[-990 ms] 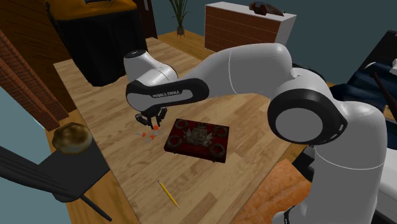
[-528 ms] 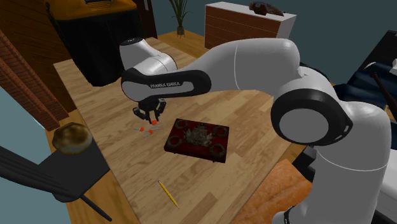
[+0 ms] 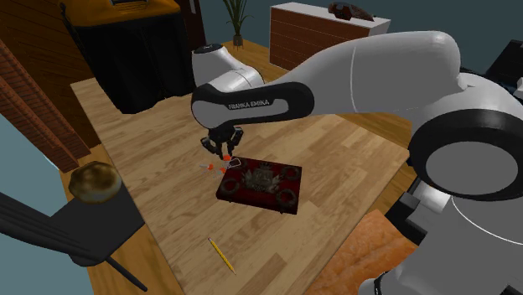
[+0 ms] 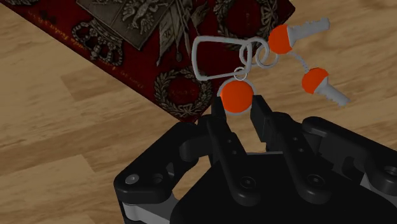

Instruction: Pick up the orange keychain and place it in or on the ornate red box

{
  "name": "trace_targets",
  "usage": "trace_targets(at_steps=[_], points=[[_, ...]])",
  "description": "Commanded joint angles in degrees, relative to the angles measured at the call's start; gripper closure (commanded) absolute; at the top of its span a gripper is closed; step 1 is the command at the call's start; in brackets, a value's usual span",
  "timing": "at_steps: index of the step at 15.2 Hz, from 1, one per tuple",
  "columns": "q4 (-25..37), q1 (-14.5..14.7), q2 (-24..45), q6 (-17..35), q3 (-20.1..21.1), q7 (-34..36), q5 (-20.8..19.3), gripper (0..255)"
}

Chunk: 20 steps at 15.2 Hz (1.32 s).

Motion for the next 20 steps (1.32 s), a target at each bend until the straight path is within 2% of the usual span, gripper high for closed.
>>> trace_targets(at_steps=[1,8,20], points=[[-4.44,-1.64,-3.60,1.15,-0.46,-2.38,1.49,255],[-19.06,-6.54,-16.63,3.54,-4.29,-12.88,6.41,255],[-24.91,-6.33,-13.21,12.66,-4.10,-12.07,5.33,255]])
